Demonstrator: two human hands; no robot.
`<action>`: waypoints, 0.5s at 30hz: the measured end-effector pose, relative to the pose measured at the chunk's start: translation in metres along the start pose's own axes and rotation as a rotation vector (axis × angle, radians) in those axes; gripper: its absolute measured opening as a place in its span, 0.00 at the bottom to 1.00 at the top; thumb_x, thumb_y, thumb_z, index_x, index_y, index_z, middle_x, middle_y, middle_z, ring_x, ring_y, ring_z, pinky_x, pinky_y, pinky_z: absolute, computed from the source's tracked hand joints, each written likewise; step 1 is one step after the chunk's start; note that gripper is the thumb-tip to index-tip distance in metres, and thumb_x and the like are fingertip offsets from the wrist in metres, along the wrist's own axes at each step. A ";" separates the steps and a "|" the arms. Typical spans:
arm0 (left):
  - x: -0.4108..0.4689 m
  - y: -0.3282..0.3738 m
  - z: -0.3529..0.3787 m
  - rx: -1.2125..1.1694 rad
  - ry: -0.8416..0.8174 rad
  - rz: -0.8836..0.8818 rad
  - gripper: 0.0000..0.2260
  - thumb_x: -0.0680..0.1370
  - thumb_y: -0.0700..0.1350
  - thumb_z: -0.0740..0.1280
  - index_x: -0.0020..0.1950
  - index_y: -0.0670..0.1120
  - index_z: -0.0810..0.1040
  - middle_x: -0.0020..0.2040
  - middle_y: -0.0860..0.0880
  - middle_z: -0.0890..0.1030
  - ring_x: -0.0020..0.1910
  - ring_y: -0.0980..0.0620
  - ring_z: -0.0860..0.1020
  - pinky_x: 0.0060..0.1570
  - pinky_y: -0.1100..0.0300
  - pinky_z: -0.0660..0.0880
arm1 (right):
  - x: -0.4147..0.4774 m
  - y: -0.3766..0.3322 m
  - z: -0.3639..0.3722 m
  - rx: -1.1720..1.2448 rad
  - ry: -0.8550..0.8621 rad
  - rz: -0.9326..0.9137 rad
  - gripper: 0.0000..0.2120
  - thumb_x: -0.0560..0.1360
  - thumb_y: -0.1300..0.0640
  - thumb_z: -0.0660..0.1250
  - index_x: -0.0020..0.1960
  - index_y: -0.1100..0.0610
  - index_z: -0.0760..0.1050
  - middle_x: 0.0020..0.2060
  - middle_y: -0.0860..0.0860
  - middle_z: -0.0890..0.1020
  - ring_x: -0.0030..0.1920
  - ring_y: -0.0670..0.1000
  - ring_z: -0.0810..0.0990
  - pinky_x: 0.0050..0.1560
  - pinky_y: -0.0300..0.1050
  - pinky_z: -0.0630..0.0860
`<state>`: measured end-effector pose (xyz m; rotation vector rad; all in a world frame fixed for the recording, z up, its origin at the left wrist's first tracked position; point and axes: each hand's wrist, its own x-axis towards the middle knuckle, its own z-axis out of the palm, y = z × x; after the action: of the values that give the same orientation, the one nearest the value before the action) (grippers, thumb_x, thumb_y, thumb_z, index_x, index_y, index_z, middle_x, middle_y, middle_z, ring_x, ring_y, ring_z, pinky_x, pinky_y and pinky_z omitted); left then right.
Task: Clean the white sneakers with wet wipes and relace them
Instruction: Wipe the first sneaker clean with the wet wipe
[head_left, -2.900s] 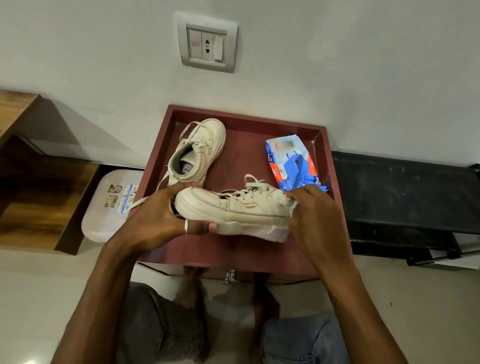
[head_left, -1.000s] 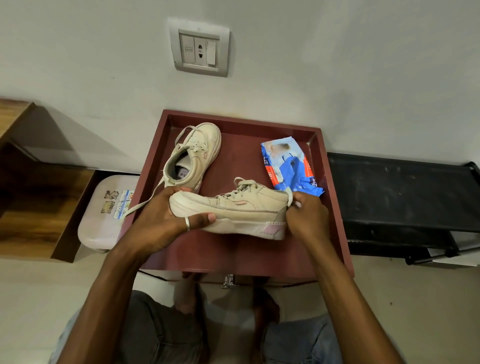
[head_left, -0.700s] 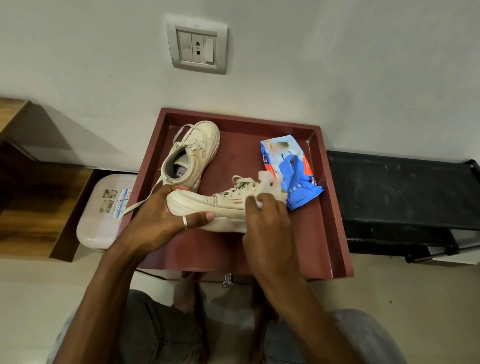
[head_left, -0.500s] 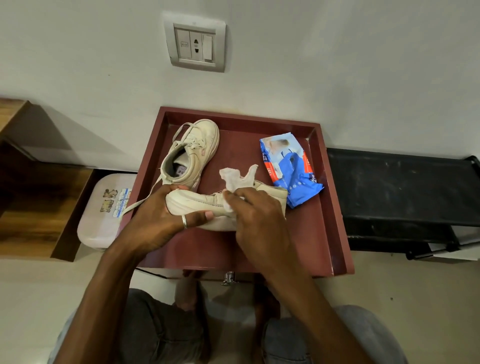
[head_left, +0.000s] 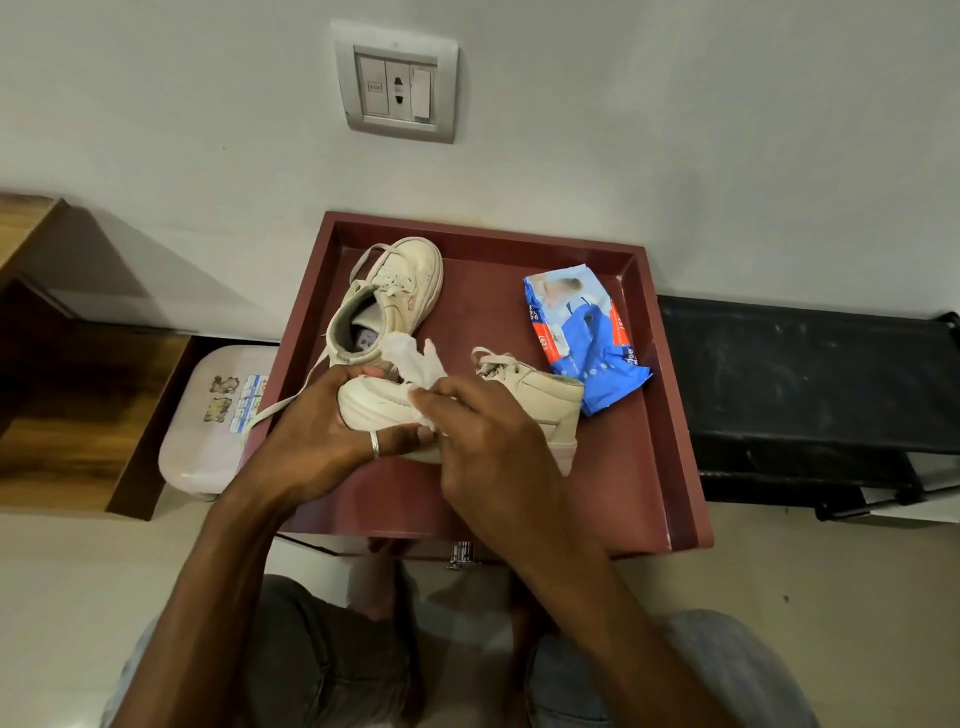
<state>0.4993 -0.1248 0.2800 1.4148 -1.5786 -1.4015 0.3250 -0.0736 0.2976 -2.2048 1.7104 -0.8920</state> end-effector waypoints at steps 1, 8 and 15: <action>0.000 0.000 -0.001 -0.006 -0.009 -0.011 0.30 0.63 0.52 0.84 0.62 0.52 0.78 0.53 0.57 0.86 0.51 0.58 0.84 0.49 0.63 0.82 | -0.001 0.009 -0.004 0.000 -0.008 0.022 0.17 0.73 0.68 0.65 0.59 0.59 0.81 0.50 0.53 0.81 0.50 0.54 0.79 0.48 0.49 0.79; 0.000 0.012 0.002 0.029 0.007 -0.005 0.23 0.62 0.53 0.81 0.54 0.54 0.80 0.49 0.61 0.86 0.48 0.62 0.84 0.45 0.66 0.81 | -0.015 0.073 -0.037 -0.290 0.006 0.312 0.13 0.70 0.67 0.74 0.54 0.61 0.82 0.46 0.55 0.82 0.46 0.55 0.82 0.40 0.46 0.80; 0.002 0.007 0.001 0.024 0.016 -0.007 0.30 0.59 0.57 0.85 0.57 0.52 0.80 0.51 0.57 0.86 0.49 0.59 0.84 0.46 0.65 0.81 | -0.005 0.006 -0.007 -0.267 0.049 0.114 0.15 0.68 0.67 0.61 0.49 0.60 0.82 0.51 0.52 0.81 0.51 0.56 0.75 0.46 0.50 0.76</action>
<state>0.4961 -0.1272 0.2861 1.4431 -1.5873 -1.3763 0.3153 -0.0699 0.2983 -2.2315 2.0615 -0.7339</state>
